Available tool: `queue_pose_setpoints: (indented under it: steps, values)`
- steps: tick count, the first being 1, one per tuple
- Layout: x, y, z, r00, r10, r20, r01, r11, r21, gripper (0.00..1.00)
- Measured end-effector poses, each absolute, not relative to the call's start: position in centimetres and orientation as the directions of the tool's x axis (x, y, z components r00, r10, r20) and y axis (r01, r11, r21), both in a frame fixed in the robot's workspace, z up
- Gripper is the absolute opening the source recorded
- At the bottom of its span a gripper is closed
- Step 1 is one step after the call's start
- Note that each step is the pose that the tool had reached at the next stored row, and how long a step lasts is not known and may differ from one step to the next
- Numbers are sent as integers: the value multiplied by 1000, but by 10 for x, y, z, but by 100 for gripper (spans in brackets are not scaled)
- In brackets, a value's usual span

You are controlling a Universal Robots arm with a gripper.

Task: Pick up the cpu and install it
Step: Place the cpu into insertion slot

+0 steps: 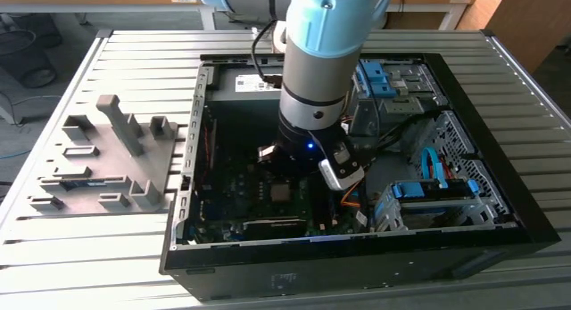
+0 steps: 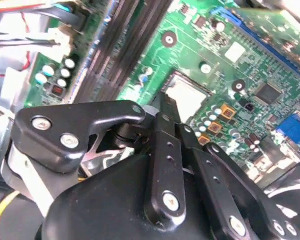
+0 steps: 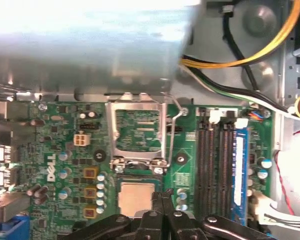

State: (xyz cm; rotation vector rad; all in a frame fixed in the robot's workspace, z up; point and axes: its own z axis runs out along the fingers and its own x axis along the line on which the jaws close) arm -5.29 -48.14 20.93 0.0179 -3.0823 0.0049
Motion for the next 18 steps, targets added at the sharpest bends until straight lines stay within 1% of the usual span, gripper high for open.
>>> queue_pose_setpoints:
  steps: [4, 18]
  values:
    - [-48, -481, 215, -998, -12, 67, -12, 1000, -3, 10]
    - [-48, -481, 278, -998, -12, 67, -12, 1000, -3, 10]
